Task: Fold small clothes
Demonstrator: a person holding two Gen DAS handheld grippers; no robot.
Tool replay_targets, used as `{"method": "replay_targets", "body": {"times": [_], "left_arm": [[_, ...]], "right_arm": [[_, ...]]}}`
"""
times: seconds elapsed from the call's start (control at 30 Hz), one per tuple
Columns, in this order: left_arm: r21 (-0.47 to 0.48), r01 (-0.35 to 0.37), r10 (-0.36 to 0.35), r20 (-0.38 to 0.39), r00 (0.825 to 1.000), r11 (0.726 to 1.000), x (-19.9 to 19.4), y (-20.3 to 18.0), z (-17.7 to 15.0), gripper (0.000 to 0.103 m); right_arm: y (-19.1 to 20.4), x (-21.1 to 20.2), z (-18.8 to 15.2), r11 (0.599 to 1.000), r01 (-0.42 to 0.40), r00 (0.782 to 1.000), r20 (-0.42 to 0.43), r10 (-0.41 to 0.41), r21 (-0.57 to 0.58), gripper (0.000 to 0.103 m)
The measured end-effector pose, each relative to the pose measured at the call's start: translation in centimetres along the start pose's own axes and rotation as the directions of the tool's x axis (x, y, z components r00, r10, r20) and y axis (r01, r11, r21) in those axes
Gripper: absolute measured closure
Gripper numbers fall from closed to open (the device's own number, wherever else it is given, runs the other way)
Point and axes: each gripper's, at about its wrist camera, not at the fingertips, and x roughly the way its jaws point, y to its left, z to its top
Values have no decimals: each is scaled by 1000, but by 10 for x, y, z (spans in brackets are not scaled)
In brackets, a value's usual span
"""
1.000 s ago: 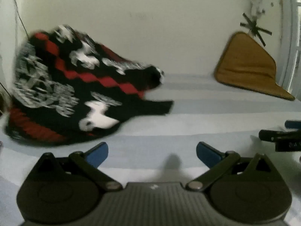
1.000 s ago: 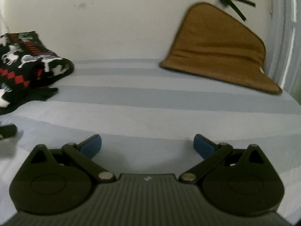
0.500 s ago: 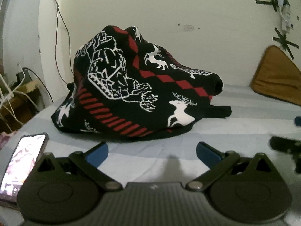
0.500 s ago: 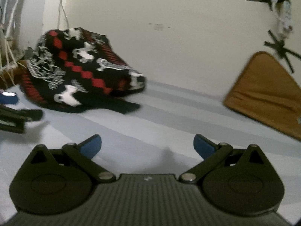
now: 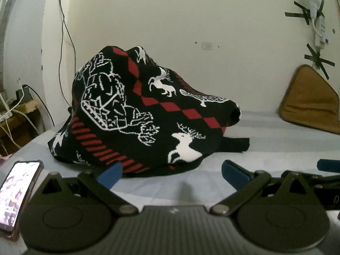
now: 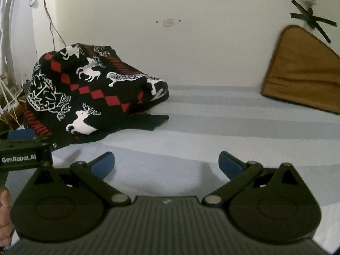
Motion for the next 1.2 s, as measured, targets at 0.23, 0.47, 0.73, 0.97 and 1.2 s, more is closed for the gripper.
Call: {"method": "replay_targets", "body": {"times": [0.23,0.47,0.73,0.97,1.2], "left_arm": [[-6,-3,3,24,1000,1000,-6,1,0,0],[66,-11,11,10,1000,998,-4,-9,-1,0],[65,-3,4,-26,1000,998,2,-7,-1,0],[41,6,-4,-49,999,999,5,-3,0,0],[26,15,-14,-70,997,1000,8,-1,0,0]], "right_arm": [[1,-5,-1,1000,-9,1000,23,9,-18,0],[-5,-9,1,999,-33,999,31,34,-19,0],[-12,-9,1,998,-50,998,26,49,25,0],[-14,-10,0,998,-58,998,25,57,36,0],[-15,-10,1,997,-69,998,17,68,40,0]]}}
